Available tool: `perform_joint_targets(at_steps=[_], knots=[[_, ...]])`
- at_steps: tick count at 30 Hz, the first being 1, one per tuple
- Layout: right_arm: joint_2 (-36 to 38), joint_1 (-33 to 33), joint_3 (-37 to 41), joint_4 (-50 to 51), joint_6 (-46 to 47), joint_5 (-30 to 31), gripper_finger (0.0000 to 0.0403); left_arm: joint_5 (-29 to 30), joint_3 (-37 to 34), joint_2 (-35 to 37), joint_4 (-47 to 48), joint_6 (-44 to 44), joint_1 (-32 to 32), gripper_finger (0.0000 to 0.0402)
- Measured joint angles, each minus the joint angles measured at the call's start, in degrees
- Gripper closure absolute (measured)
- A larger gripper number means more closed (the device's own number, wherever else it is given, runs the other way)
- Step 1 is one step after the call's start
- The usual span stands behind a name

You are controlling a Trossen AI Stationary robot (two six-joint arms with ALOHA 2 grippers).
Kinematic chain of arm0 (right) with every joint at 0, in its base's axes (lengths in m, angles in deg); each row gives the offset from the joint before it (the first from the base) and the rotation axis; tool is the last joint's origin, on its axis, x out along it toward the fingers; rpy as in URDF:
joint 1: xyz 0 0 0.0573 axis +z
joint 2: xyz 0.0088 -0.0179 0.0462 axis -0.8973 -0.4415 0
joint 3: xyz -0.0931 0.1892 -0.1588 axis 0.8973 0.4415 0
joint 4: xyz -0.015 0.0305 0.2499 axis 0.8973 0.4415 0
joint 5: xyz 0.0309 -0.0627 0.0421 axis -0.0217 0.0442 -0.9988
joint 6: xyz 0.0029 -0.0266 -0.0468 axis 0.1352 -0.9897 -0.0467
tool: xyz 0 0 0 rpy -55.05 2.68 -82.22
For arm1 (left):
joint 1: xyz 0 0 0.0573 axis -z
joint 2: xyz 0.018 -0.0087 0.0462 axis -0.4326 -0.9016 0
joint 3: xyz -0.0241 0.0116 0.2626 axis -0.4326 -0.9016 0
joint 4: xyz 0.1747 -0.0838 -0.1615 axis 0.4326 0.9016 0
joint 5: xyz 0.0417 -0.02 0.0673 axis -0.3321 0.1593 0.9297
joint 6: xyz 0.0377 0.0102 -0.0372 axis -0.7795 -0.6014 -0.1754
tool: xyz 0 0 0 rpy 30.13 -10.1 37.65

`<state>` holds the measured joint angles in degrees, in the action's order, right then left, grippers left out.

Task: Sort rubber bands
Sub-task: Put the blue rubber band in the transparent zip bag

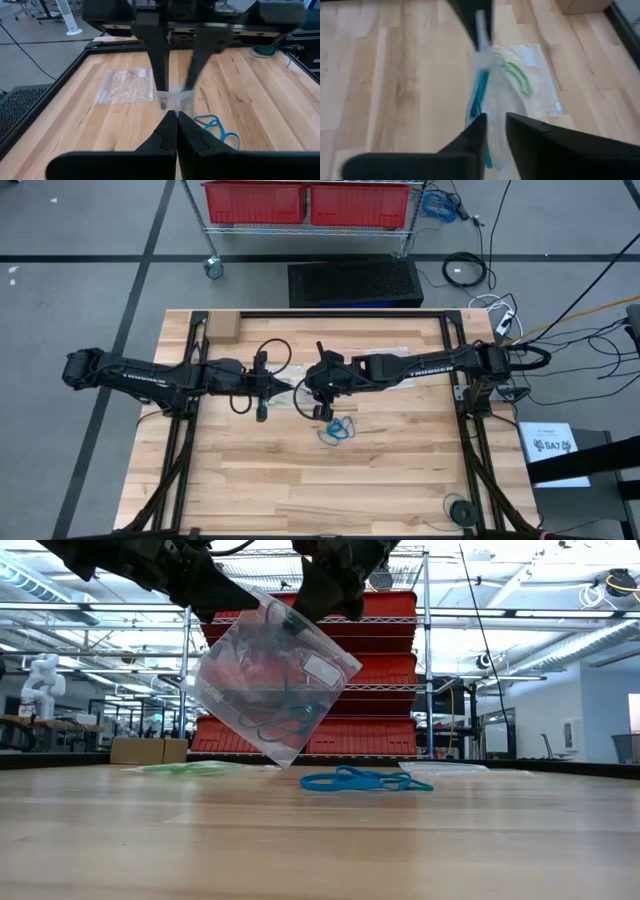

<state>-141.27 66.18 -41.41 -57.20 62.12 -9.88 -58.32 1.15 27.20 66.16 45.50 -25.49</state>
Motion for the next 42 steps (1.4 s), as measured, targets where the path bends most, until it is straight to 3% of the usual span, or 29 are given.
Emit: perform_joint_targets(at_steps=[5,9,17,23,27,34,38,42], knots=[[0.0,0.8,-1.62,3.59,-0.04,-0.33,0.0247,0.34,0.0,0.0,-0.62,0.04,0.0,0.0402],[0.0,0.72,-7.08,13.6,-0.06,-0.23,0.0208,1.19,-0.02,0.0,-0.83,0.07,0.0,0.0402],[0.11,2.42,-18.96,40.86,5.79,0.52,0.0201,2.16,-0.02,0.0,-0.73,0.07,0.0,0.0402],[3.08,6.54,-13.38,46.06,13.16,0.68,0.0204,2.19,-0.02,0.0,0.03,0.09,0.0,0.0402],[6.34,9.36,-0.82,37.19,17.85,-0.08,0.0205,2.77,-0.01,0.0,0.35,0.13,0.0,0.0402],[7.84,11.68,23.35,5.76,21.56,-1.29,0.0205,3.06,-0.01,0.0,0.01,0.26,0.0,0.0402],[7.65,9.64,31.58,-6.26,25.03,0.39,0.0205,3.08,-0.01,0.0,0.0,0.26,0.0,0.0402],[7.67,7.1,34.97,-9.19,26.72,3.47,0.0205,3.26,-0.01,0.0,0.04,0.24,-0.07,0.0402]])
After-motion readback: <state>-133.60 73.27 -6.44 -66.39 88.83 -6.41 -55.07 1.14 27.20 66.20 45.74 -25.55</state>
